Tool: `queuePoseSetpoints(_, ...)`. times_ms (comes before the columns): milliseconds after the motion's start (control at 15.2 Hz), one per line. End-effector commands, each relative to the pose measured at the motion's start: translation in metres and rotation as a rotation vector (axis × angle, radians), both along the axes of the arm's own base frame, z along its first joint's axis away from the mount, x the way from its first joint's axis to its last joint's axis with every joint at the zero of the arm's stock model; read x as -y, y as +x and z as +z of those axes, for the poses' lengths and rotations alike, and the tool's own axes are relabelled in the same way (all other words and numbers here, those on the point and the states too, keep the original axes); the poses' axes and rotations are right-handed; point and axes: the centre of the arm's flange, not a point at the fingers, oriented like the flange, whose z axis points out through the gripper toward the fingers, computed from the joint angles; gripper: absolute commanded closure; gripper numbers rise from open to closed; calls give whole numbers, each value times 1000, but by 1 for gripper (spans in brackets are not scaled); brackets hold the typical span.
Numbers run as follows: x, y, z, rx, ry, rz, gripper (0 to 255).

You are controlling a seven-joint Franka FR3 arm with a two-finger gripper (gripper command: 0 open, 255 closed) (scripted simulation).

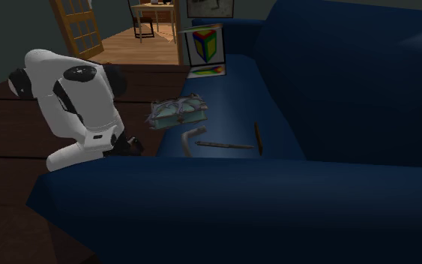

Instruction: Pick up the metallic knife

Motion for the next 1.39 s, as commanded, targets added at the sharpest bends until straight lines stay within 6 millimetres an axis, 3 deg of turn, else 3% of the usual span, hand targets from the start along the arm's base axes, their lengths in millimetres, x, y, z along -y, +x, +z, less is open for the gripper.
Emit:
queuePoseSetpoints(0, -25, 16, 2, 4, 1, 34, 0)
queuePoseSetpoints(660, -147, 63, 7, 20, 2, 200, 0)
queuePoseSetpoints(1320, -275, 90, 14, 37, 3, 366, 0)
